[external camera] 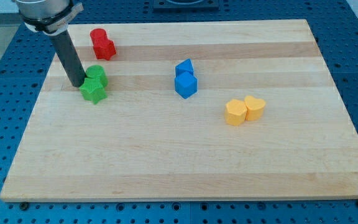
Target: Separate the green star from the green circle
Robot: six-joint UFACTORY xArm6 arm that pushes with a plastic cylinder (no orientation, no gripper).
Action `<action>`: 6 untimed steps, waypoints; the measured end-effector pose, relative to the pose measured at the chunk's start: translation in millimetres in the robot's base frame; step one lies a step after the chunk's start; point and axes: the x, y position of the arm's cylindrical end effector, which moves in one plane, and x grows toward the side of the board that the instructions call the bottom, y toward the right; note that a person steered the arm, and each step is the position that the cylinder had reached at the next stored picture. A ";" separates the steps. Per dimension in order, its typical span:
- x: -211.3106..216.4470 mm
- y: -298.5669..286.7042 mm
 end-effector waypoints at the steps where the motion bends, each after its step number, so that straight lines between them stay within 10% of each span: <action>1: 8.9 11.9; 6: 68.9 54.6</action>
